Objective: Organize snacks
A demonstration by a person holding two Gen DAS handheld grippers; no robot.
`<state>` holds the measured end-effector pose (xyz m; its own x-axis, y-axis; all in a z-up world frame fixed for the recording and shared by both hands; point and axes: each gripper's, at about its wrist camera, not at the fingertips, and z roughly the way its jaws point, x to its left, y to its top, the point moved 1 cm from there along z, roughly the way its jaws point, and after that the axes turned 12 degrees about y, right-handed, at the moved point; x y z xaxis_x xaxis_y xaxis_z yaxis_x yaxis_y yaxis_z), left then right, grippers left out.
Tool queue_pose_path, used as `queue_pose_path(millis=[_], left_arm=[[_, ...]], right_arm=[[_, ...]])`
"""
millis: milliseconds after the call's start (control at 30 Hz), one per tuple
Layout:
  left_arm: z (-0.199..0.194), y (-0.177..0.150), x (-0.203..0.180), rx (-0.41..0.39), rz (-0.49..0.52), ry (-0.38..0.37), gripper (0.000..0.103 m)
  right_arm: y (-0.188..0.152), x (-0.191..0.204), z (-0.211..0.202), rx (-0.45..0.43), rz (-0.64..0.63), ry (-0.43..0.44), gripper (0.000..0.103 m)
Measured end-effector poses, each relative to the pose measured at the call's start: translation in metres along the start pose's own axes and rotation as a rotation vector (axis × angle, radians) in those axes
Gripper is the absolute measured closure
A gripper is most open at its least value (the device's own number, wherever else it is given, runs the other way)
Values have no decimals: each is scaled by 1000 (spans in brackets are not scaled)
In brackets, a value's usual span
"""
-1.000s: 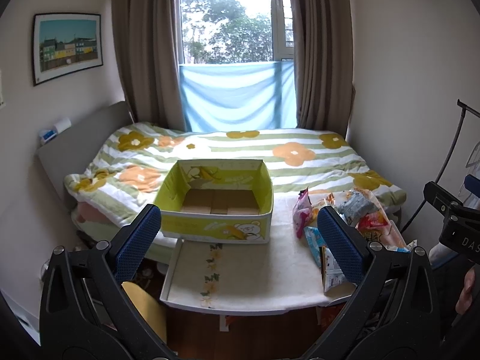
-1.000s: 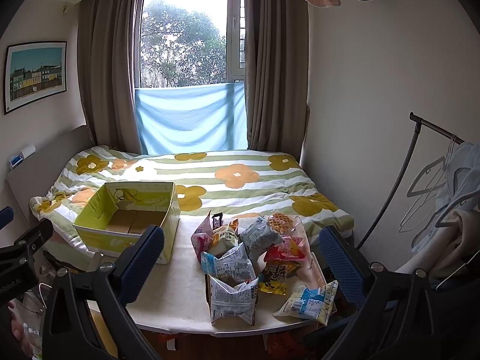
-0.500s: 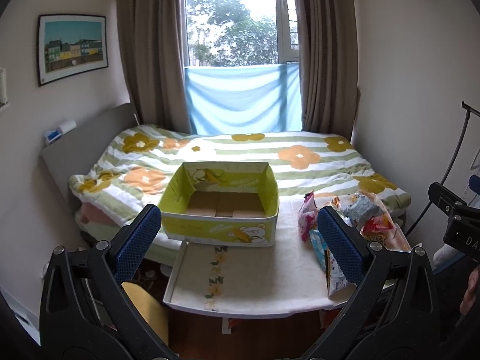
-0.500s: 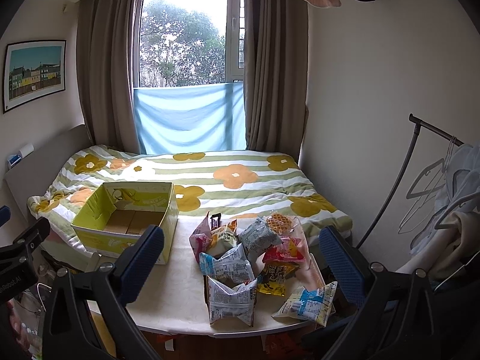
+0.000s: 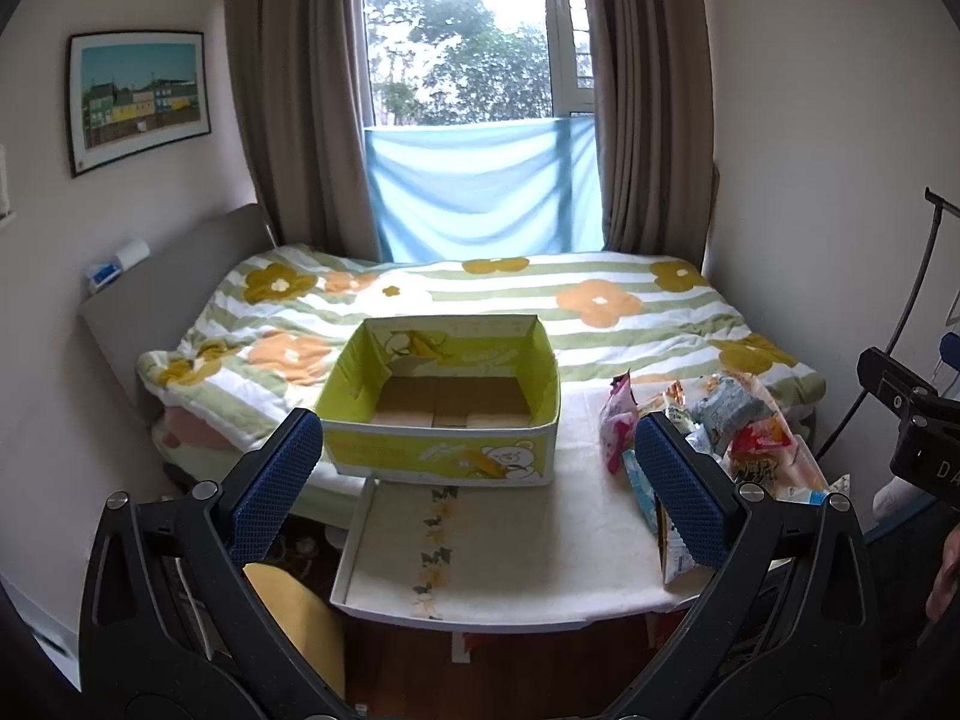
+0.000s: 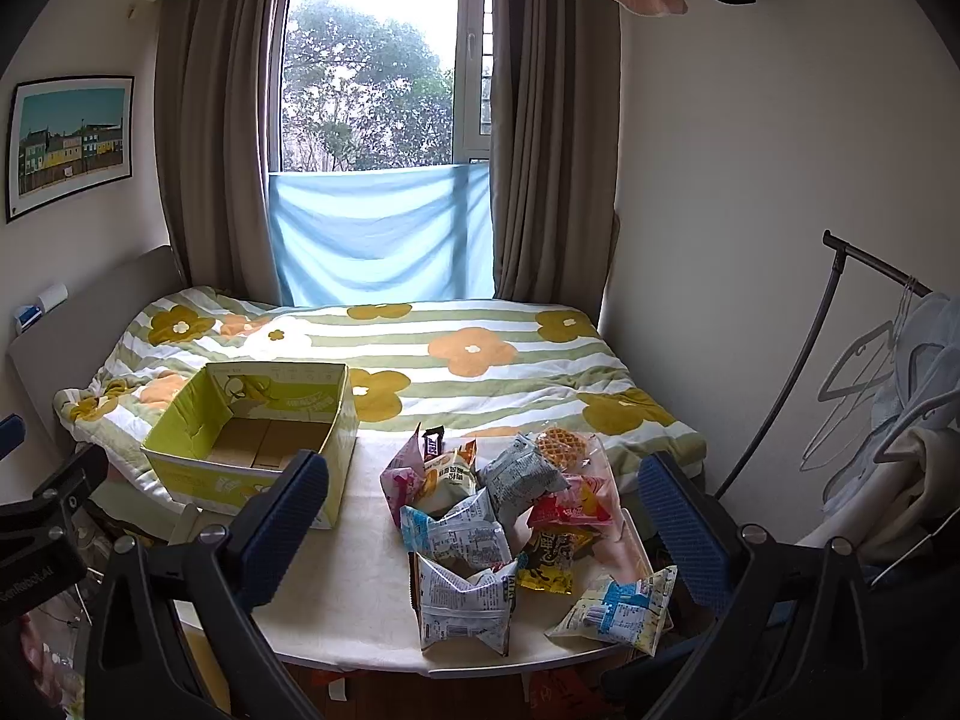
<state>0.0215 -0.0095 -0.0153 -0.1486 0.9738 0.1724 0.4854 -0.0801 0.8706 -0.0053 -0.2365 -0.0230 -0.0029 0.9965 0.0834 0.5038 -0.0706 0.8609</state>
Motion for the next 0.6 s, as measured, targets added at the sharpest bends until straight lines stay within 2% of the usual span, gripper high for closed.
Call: queue_pose_path(millis=[333, 500, 600], left_arm=[[7, 0, -2, 7, 2, -1, 0], [20, -2, -7, 53, 10, -43, 0], [37, -9, -21, 114, 54, -91, 0]], right_arm=[[0, 1, 3, 9, -1, -1, 0], [3, -8, 7, 31, -14, -11, 0], [-1, -21, 11, 59, -5, -21, 0]])
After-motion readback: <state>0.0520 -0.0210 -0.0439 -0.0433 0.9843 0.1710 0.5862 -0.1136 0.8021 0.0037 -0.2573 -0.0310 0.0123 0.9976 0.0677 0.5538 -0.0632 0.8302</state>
